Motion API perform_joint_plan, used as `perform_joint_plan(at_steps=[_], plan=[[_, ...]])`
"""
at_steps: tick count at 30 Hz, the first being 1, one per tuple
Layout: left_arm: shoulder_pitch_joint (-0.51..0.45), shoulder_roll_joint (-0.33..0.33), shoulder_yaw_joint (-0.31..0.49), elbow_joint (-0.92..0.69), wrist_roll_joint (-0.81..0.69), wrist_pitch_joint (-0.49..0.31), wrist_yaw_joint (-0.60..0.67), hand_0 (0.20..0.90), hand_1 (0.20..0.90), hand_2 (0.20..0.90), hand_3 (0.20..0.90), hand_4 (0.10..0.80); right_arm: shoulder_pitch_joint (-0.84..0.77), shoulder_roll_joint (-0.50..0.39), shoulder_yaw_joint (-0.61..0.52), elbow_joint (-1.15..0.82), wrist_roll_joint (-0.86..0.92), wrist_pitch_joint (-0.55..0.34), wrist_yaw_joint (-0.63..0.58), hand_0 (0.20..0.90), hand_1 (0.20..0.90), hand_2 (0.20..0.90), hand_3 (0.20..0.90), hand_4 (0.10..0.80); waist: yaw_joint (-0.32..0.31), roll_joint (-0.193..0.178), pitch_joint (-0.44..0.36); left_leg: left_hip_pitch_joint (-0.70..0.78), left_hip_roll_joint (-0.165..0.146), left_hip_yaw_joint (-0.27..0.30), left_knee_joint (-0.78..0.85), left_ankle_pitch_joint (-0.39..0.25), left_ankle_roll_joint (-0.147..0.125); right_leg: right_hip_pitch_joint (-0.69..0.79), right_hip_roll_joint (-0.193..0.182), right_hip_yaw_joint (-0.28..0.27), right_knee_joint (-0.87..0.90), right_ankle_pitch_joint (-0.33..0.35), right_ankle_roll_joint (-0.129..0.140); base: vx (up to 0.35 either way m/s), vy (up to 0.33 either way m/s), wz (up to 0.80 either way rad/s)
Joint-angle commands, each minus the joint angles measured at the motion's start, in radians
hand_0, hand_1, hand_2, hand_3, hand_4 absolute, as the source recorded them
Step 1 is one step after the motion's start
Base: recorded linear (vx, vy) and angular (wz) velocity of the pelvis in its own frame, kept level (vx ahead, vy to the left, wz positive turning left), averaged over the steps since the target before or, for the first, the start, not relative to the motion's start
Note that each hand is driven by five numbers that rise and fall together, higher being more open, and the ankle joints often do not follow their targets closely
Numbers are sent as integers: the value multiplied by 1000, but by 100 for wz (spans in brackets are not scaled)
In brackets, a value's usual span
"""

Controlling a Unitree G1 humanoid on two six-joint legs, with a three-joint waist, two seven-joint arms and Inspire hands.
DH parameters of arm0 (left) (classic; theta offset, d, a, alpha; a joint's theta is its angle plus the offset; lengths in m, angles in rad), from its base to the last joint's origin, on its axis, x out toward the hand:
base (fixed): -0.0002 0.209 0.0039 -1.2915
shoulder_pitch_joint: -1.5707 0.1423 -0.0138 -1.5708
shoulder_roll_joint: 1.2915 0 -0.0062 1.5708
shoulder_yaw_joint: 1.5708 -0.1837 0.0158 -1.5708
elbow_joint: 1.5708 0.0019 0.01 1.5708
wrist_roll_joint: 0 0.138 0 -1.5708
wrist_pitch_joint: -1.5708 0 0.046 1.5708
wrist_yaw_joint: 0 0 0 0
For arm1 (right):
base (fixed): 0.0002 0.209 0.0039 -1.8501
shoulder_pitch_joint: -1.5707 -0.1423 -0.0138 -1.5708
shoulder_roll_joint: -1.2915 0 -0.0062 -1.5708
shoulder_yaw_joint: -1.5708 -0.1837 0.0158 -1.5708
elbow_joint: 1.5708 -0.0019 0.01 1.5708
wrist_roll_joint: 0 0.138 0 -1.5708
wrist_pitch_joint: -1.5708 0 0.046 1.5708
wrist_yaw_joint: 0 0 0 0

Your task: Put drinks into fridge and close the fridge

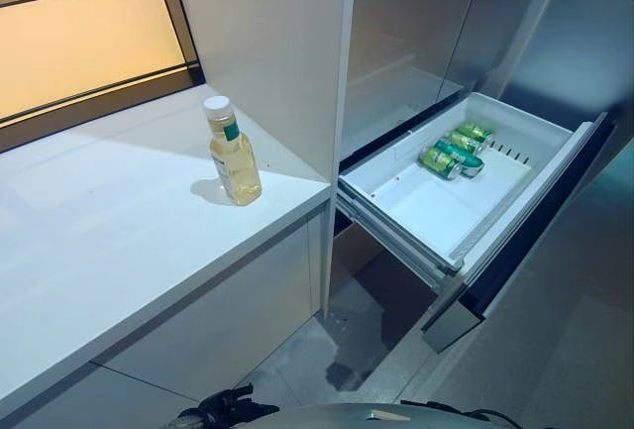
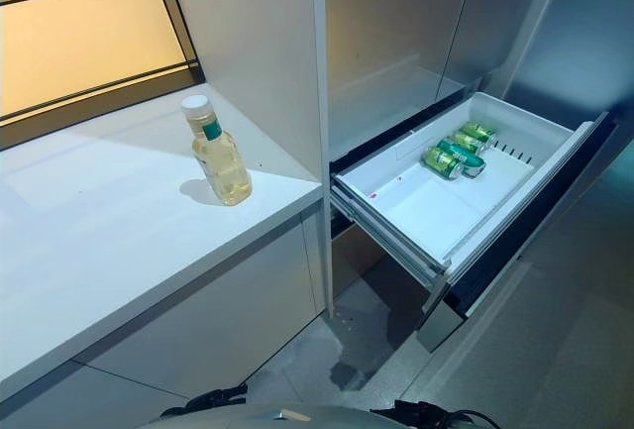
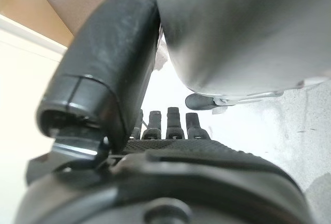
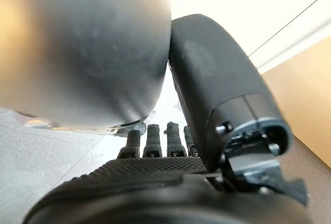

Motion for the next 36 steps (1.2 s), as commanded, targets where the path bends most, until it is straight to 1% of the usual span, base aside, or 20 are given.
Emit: perform_joint_plan(at_steps=[1,8,11,12,15,18,20,21,22,23,25,26,28,29,31,32,33,34,35,36], plan=[[-41,-9,-17,34,5,-16,-13,900,900,900,900,800,-18,-21,14,43,-25,11,14,900,900,900,900,800,-1,33,9,-14,-32,24,60,-126,28,-91,14,-3,73,3,49,0,0,0],[-44,-9,-13,35,22,-18,17,900,900,900,900,800,-20,-22,12,45,-25,14,15,900,900,900,900,800,0,33,10,-14,-32,23,61,-126,29,-90,14,-4,74,2,48,0,0,0],[-46,-1,-34,30,105,-59,11,900,900,900,900,800,-21,-23,18,42,-27,15,17,900,900,900,900,800,-3,34,10,-13,-30,25,59,-125,27,-90,15,-3,74,2,48,0,0,0],[-51,4,-58,18,154,-96,-2,900,900,900,900,800,-24,-24,24,41,-27,18,16,900,900,900,900,800,-5,36,10,-14,-29,27,60,-124,26,-92,16,0,75,2,48,0,0,0],[-75,23,-113,-48,205,-126,-78,900,900,900,900,800,-30,-36,33,26,-32,31,20,900,900,900,900,800,-12,43,11,-15,-27,31,58,-123,24,-98,17,7,77,3,51,0,0,0],[-98,48,-169,-163,209,-103,-226,900,900,900,900,800,-38,-54,44,2,-36,53,27,900,900,900,900,800,-20,51,14,-20,-24,37,57,-119,22,-106,18,14,80,4,56,-34,22,-15],[-114,81,-214,-285,186,-29,-384,900,900,900,900,800,-44,-73,45,-18,-44,70,39,900,900,900,900,800,-26,58,18,-21,-22,40,53,-116,22,-113,19,20,83,6,59,-42,24,-16],[-119,91,-223,-311,192,-14,-447,900,900,900,900,800,-46,-78,46,-22,-45,74,43,900,900,900,900,800,-27,60,19,-22,-22,41,51,-115,23,-114,20,22,83,7,60,-36,20,-3],[-125,117,-247,-383,173,25,-544,900,900,900,900,800,-51,-90,46,-32,-51,85,52,900,900,900,900,800,-31,63,20,-21,-20,41,48,-113,23,-117,21,27,84,9,61,0,0,0],[-127,129,-253,-403,168,31,-590,900,900,900,900,800,-52,-94,44,-34,-55,88,56,900,900,900,900,800,-32,65,20,-21,-20,42,46,-112,24,-118,21,28,84,9,62,0,0,0],[-144,168,-269,-495,111,70,-705,900,900,900,900,800,-54,-104,49,-41,-57,93,64,900,900,900,900,800,-36,68,21,-19,-19,43,41,-110,25,-119,23,35,84,12,64,0,0,0],[-165,196,-270,-590,31,115,-801,900,900,900,900,800,-54,-111,51,-45,-59,96,71,900,900,900,900,800,-40,69,21,-15,-19,43,37,-109,26,-118,23,40,83,14,65,-2,1,-3],[-188,220,-260,-715,-61,178,-840,900,900,900,900,800,-54,-115,53,-49,-59,99,75,900,900,900,900,800,-40,70,20,-13,-19,41,34,-109,28,-117,24,43,82,16,65,4,-4,-4],[-206,236,-243,-819,-164,241,-841,900,900,900,900,800,-50,-118,53,-56,-58,103,76,900,900,900,900,800,-40,70,18,-12,-20,38,31,-108,30,-117,24,45,81,18,66,11,-7,-3],[-233,251,-199,-978,-358,292,-797,900,900,900,900,800,-44,-121,51,-61,-56,104,78,900,900,900,900,800,-36,70,14,-9,-22,31,25,-108,34,-112,24,48,75,19,65,0,0,0],[-243,258,-173,-1057,-461,302,-762,900,900,900,900,800,-39,-122,48,-60,-55,101,79,900,900,900,900,800,-33,69,12,-7,-23,26,22,-109,35,-109,24,47,71,20,64,0,0,0],[-249,261,-144,-1122,-576,275,-724,900,900,900,900,800,-32,-123,47,-56,-53,95,77,900,900,900,900,800,-28,69,8,-6,-25,21,20,-109,37,-105,24,46,68,19,62,0,0,0],[-250,261,-138,-1138,-589,270,-717,900,900,900,900,800,-31,-123,46,-55,-53,94,78,900,900,900,900,800,-27,69,8,-6,-25,20,20,-110,37,-105,24,45,67,20,62,0,0,0],[-253,263,-99,-1220,-714,228,-667,900,900,900,900,800,-22,-123,40,-45,-56,82,79,900,900,900,900,800,-21,69,2,-5,-27,13,17,-111,39,-101,24,44,62,20,60,0,0,0],[-253,263,-96,-1226,-723,215,-664,900,900,900,900,800,-21,-123,40,-44,-57,81,79,900,900,900,900,800,-21,68,2,-4,-27,13,17,-111,39,-100,24,44,62,19,60,40,-5,-1]])
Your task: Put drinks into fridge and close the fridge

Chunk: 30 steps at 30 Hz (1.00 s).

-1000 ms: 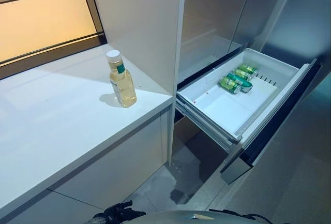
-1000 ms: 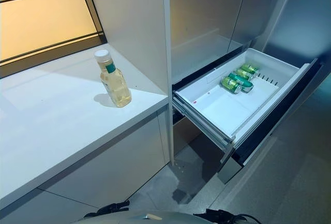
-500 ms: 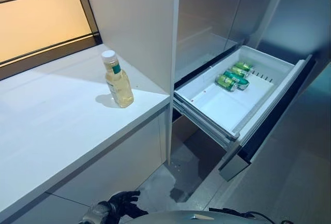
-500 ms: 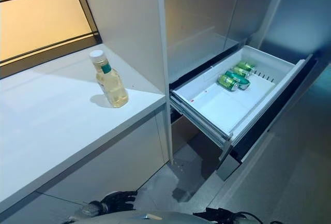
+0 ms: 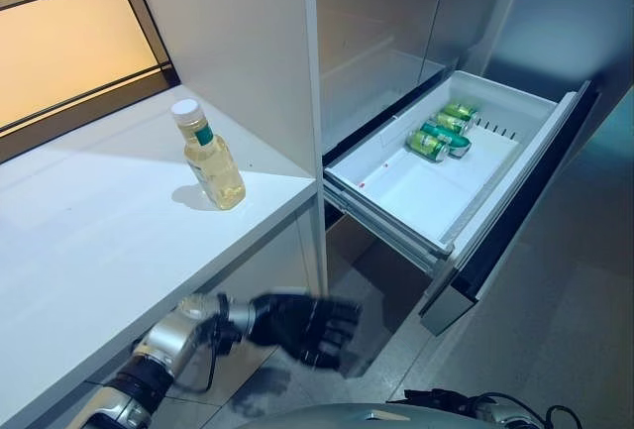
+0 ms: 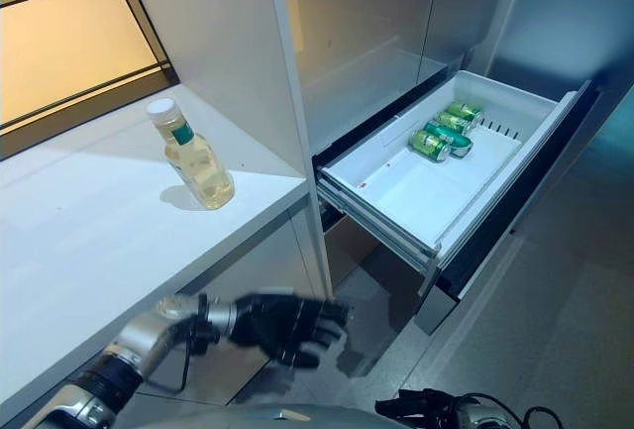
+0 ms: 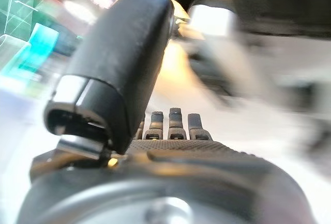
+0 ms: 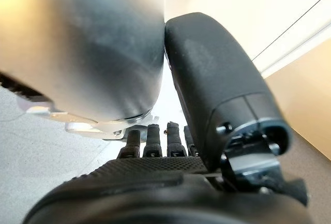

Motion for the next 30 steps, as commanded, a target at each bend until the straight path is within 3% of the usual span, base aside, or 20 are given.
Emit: perform_joint_plan(at_steps=[1,4,6,7,8,9,14,18,22,30], plan=[[-133,-29,100,-146,-368,-193,78,900,900,900,900,800,16,-59,29,53,-26,-23,20,900,900,900,900,800,23,21,-26,7,-32,-29,19,-114,37,-63,23,3,45,10,54,36,-1,0],[-157,-36,163,-219,-467,-336,169,900,900,900,900,800,30,-51,31,79,-29,-54,20,900,900,900,900,800,27,17,-39,11,-34,-40,15,-116,38,-57,24,-1,42,6,50,47,-4,0],[-185,-33,211,-253,-464,-496,239,900,900,900,900,800,44,-40,32,101,-34,-83,17,900,900,900,900,800,29,13,-47,14,-34,-48,14,-118,38,-54,24,-6,42,2,48,54,-9,2],[-201,-28,226,-268,-439,-565,287,900,900,900,900,800,49,-33,34,108,-34,-92,11,900,900,900,900,800,29,12,-51,15,-35,-50,14,-118,37,-53,24,-7,43,0,48,33,-6,2],[-206,-26,230,-272,-430,-577,297,900,900,900,900,800,50,-32,34,111,-35,-95,11,900,900,900,900,800,28,11,-52,15,-35,-50,14,-118,37,-53,24,-7,43,-1,47,39,-3,4],[-236,-12,258,-289,-395,-675,381,900,900,900,900,800,58,-24,35,128,-38,-115,5,900,900,900,900,800,28,10,-58,15,-35,-52,13,-118,37,-51,26,-9,41,-3,46,36,0,5],[-301,7,329,-300,-189,-888,687,900,900,900,900,800,73,0,43,159,-39,-150,-16,900,900,900,900,800,25,7,-68,17,-35,-56,11,-118,34,-50,30,-10,40,-10,41,21,4,3],[-318,16,370,-286,27,-947,921,900,900,900,900,800,77,15,50,162,-37,-154,-30,900,900,900,900,800,25,2,-70,19,-35,-57,14,-120,32,-48,33,-10,44,-18,37,0,0,0],[-310,12,388,-275,175,-925,1074,900,900,900,900,800,76,24,55,156,-31,-148,-43,900,900,900,900,800,28,-2,-65,20,-33,-59,18,-120,30,-47,34,-12,52,-25,33,-1,1,1],[-295,7,369,-208,267,-826,1196,900,900,900,900,800,61,29,68,120,-12,-106,-56,900,900,900,900,800,31,-7,-53,23,-33,-60,25,-121,29,-43,37,-10,62,-32,28,0,0,0]])
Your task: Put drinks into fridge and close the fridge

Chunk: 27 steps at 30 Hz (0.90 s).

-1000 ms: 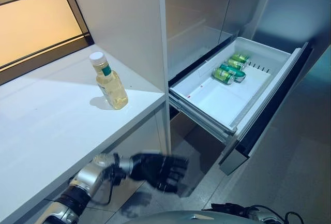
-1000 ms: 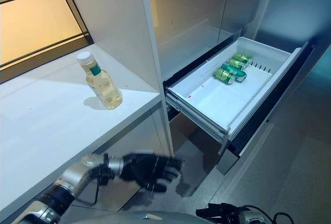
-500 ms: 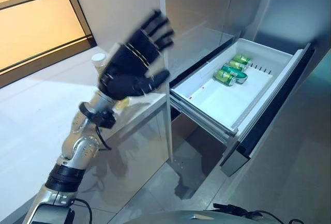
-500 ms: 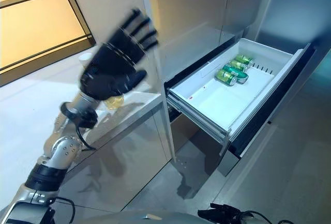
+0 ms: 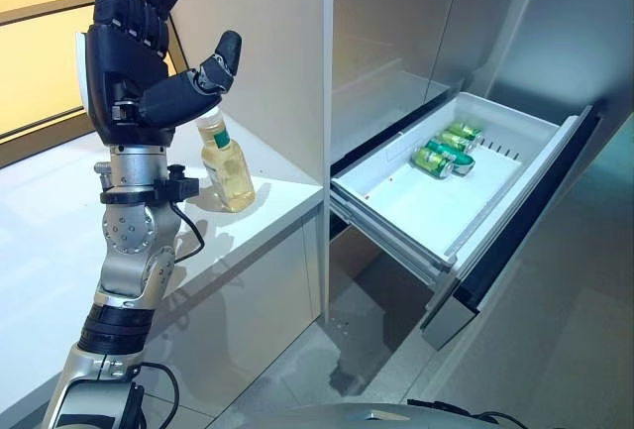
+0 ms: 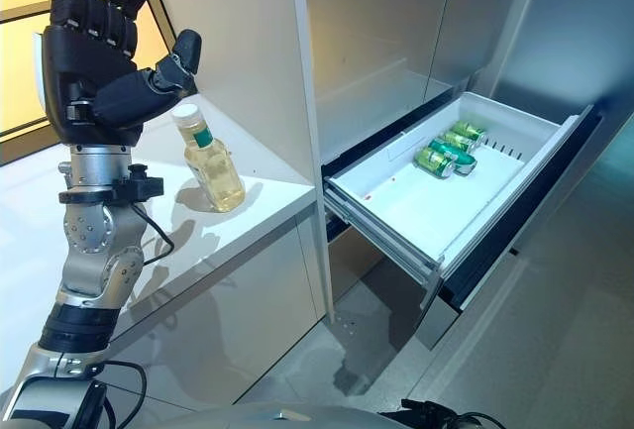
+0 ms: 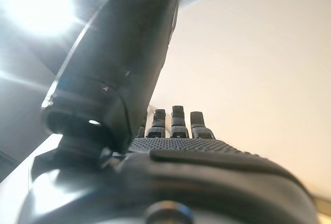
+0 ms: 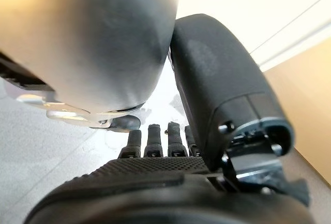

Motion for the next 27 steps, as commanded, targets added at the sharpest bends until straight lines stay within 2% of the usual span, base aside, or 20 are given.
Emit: perform_joint_plan(at_steps=[1,12,27], plan=[[-110,10,42,28,70,-4,56,900,900,900,900,800,17,-5,39,27,-10,43,5,900,900,900,900,800,3,15,-1,17,-28,-34,22,-122,30,-80,35,5,111,-52,31,0,0,0],[-101,10,16,161,94,70,113,900,900,900,900,800,4,-7,35,-2,-12,97,-8,900,900,900,900,800,-5,17,6,19,-27,-18,39,-126,26,-77,36,11,122,-55,32,0,0,0],[-88,6,-21,265,91,134,83,900,900,900,900,800,2,-9,27,-14,-25,119,-7,900,900,900,900,800,-13,22,11,24,-27,-4,48,-132,26,-73,37,16,126,-57,35,0,0,0]])
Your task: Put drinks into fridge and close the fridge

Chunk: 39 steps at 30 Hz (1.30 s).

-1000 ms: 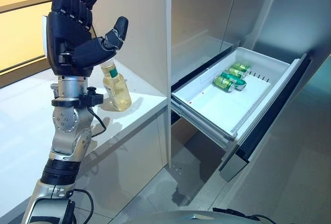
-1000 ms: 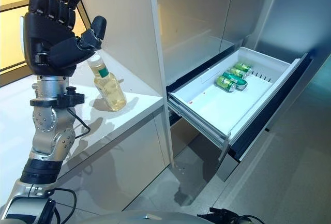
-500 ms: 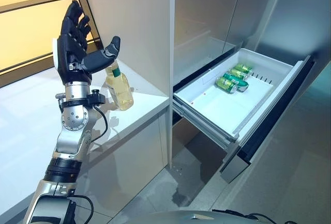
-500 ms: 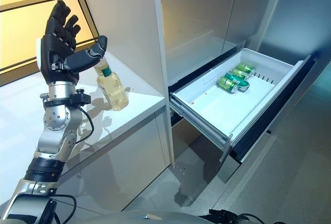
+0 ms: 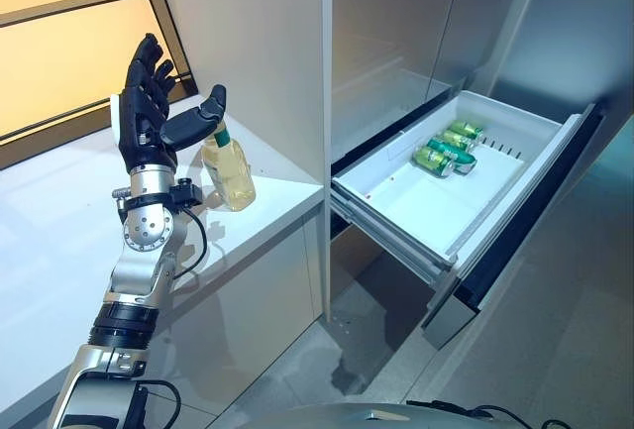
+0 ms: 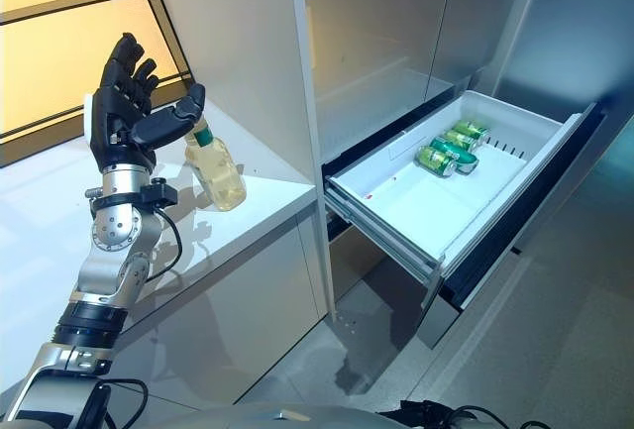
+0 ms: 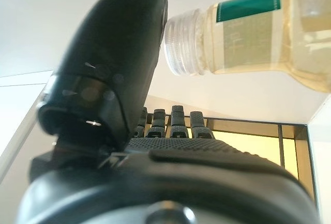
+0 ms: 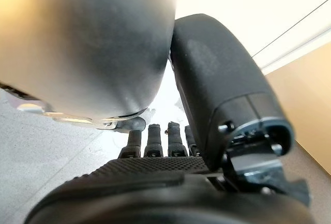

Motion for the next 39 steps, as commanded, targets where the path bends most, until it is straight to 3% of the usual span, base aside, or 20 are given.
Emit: perform_joint_plan(at_steps=[1,10,16,21,30,39], plan=[[-89,20,-7,44,42,-22,-24,900,900,900,900,800,11,-13,26,32,-25,36,13,900,900,900,900,800,-9,14,-4,13,-27,-4,51,-132,27,-85,37,17,126,-57,35,0,0,0],[-81,5,-25,56,8,-64,-73,900,900,900,900,800,10,-18,20,31,-37,43,20,900,900,900,900,800,-13,14,-1,15,-27,2,55,-135,28,-85,38,20,130,-57,36,0,0,0],[-79,-22,-3,16,51,-218,69,900,900,900,900,800,10,-19,23,33,-37,41,26,900,900,900,900,800,-13,9,-3,18,-26,3,50,-133,25,-84,38,19,128,-57,36,0,0,0],[-77,-49,0,-7,111,-278,136,900,900,900,900,800,11,-16,27,28,-34,42,26,900,900,900,900,800,-14,4,-3,16,-27,1,50,-134,26,-85,38,18,130,-59,34,0,0,0],[-86,-58,-4,-19,150,-282,173,900,900,900,900,800,11,-9,35,18,-33,52,18,900,900,900,900,800,-18,3,-5,18,-26,4,50,-135,26,-86,40,21,132,-59,33,0,0,0],[-78,-46,-34,-7,99,-246,62,900,900,900,900,800,14,-10,26,14,-46,51,17,900,900,900,900,800,-19,6,-3,17,-27,6,52,-135,27,-86,41,25,131,-57,35,0,0,0]])
